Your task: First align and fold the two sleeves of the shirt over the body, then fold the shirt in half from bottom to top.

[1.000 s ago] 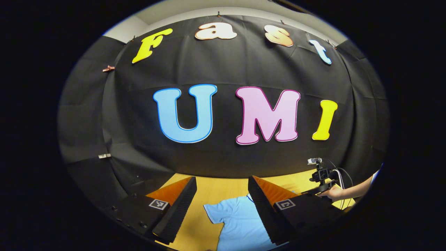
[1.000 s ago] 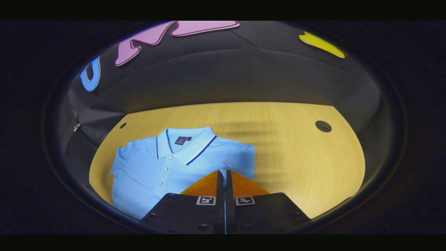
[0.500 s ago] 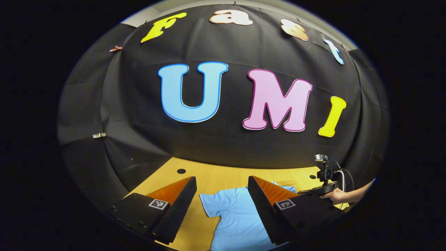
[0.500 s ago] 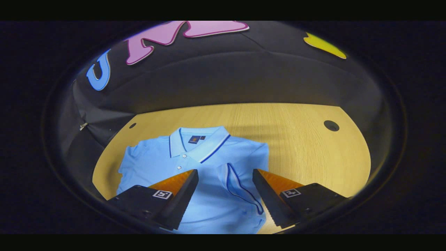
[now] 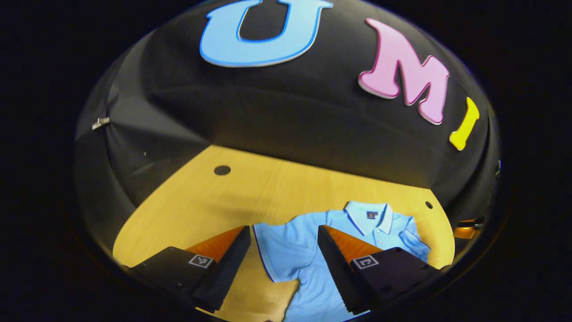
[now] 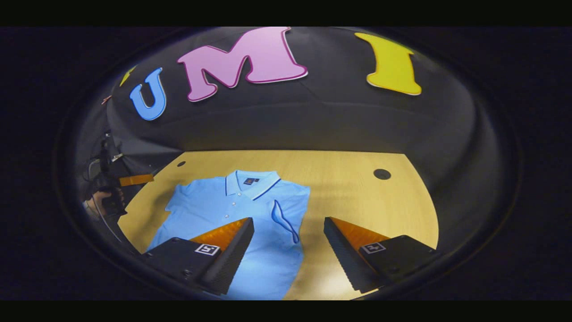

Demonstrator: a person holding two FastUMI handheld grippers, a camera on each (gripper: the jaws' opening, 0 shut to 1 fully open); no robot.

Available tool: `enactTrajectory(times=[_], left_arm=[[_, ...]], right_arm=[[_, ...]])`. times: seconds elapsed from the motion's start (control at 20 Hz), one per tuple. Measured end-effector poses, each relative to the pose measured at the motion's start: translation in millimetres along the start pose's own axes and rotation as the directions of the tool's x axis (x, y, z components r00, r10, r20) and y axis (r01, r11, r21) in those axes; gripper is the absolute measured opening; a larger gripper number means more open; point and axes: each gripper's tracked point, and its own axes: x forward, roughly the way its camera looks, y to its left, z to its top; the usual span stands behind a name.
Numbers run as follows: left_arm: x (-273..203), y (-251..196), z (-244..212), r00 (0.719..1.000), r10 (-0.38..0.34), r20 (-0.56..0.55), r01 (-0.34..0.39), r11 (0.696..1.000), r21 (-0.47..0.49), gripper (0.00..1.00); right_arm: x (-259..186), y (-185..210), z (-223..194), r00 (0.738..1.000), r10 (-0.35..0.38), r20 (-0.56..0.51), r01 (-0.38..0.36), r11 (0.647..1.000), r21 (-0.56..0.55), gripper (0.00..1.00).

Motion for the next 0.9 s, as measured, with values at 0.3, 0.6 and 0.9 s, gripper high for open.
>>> enactTrajectory(times=[0.3,0.6,0.9], left_arm=[[72.7,19.7,-48.2,0.979,0.032,-0.200,-0.033,0.999,-0.002,0.97],[92.7,27.7,-66.4,0.958,0.083,-0.274,-0.040,0.986,0.159,0.98],[101.9,0.7,-63.1,0.967,0.019,-0.253,0.019,0.989,0.146,0.11]], right_arm=[[-54.7,-25.1,-12.2,0.997,-0.071,0.005,0.070,0.994,0.082,0.91],[-68.7,-32.0,-23.2,0.995,-0.099,-0.006,0.099,0.989,0.109,0.91],[-63.2,-22.8,-24.5,0.997,-0.082,-0.003,0.081,0.985,0.152,0.98]])
